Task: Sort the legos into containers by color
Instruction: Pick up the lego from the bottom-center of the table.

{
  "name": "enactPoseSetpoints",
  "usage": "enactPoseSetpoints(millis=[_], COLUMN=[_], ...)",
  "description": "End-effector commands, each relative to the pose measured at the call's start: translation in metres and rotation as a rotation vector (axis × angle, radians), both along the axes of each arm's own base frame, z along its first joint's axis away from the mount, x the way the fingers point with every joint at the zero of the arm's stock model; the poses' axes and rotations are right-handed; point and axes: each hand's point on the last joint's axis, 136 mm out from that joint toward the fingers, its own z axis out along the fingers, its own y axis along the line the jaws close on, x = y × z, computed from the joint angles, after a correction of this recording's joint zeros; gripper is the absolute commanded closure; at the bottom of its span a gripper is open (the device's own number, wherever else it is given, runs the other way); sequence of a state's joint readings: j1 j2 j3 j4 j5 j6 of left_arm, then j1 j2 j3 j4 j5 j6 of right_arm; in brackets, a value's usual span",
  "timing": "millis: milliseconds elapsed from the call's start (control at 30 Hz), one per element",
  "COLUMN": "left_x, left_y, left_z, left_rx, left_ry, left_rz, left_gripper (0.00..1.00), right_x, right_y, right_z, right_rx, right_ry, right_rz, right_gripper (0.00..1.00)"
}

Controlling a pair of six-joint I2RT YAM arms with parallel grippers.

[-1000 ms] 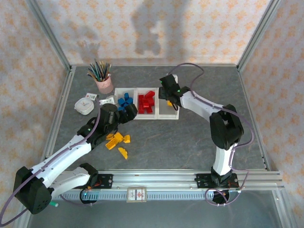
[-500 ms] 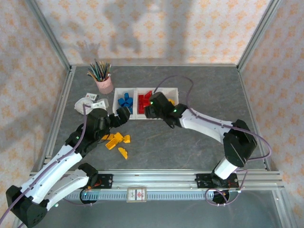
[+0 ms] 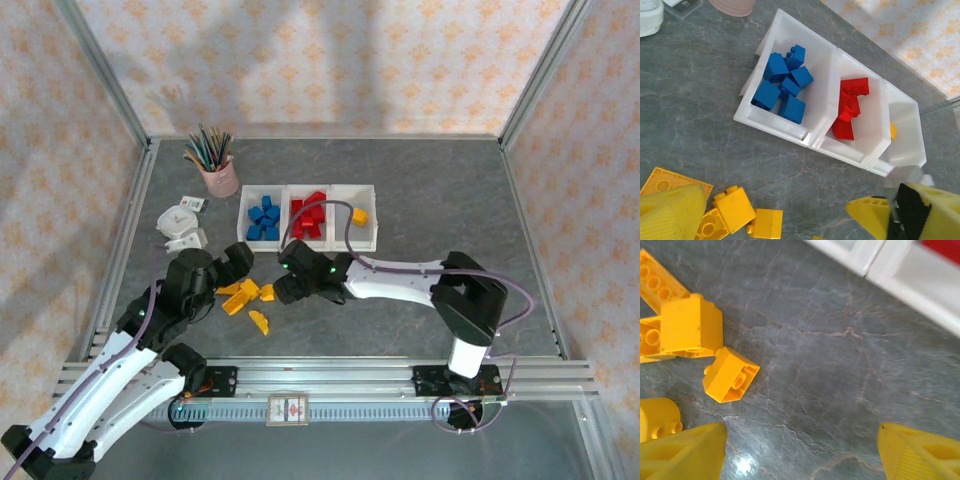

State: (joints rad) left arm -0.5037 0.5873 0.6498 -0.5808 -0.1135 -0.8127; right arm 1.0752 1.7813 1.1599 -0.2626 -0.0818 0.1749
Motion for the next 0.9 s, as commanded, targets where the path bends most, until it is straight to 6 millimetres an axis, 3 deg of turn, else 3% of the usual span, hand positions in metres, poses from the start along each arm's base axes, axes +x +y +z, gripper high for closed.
enactPoseSetpoints(millis=[0, 333, 667, 867], left_x=[-0.008, -0.014, -0.013, -0.013], left_y=[0.017, 0.026, 0.024, 0.023], left_z=[-0.008, -0.004, -0.005, -0.005], left_rx=[0.027, 0.021, 0.022, 0.019], left_ry=[0.037, 0.023, 0.026, 0.024], left_rz=[0.071, 0.108, 0.102, 0.099], left_gripper=[0.01, 0.01, 0.01, 0.01], right_x=[0.000, -0.005, -0.004, 0.002], right_y=[0.032, 0.065, 0.068, 0.062], right_z=[0.010, -0.015, -0.042, -0.056], right_rx=[0.084, 0.095, 0.013, -0.040], right_ry=[0.009, 0.096, 0.110, 0.093], right_rz=[0.020, 0.009, -0.037, -0.079], right_gripper=[0.22, 0.28, 0.36, 0.48])
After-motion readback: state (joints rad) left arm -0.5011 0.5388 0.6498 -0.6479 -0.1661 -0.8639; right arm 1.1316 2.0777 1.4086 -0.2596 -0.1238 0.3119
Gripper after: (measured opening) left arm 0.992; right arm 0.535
